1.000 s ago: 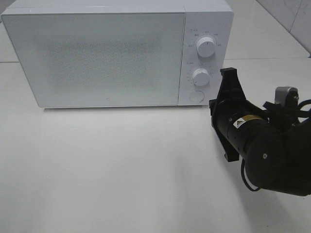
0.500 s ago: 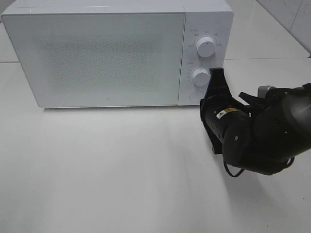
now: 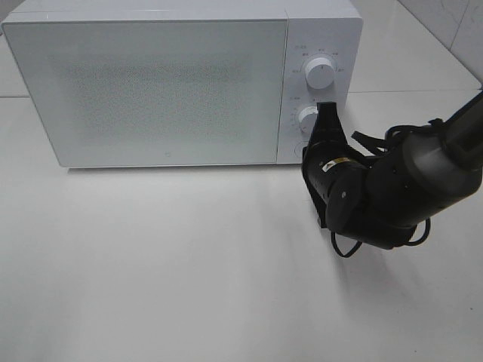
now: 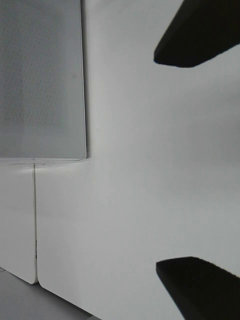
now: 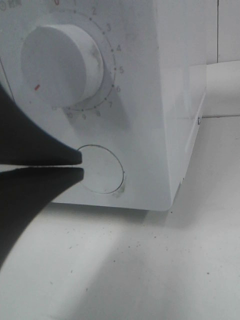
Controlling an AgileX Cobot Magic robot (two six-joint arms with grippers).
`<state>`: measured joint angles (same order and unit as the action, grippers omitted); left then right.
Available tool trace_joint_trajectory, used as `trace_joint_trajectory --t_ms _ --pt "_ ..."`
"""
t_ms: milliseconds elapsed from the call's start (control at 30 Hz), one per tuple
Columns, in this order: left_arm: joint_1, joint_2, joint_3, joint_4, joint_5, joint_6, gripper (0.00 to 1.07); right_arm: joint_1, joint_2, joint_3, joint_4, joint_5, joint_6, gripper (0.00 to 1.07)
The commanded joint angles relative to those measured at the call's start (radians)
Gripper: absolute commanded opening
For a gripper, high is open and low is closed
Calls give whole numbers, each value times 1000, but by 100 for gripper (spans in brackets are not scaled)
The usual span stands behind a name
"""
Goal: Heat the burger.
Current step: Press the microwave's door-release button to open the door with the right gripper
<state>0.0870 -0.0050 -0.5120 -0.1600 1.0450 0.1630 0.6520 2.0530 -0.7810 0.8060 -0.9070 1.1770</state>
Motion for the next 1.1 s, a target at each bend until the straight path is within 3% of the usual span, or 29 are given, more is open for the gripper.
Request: trace_joint_trajectory --t_ms 33,567,1100 --pt "2 -17 4 1 -1 -4 98 -3 23 -29 -8 1 2 0" --pt "2 -17 4 1 -1 -4 98 -26 92 -130 -4 25 1 0" --pt "2 -15 4 1 -1 -4 98 -49 103 -138 15 -5 -5 0"
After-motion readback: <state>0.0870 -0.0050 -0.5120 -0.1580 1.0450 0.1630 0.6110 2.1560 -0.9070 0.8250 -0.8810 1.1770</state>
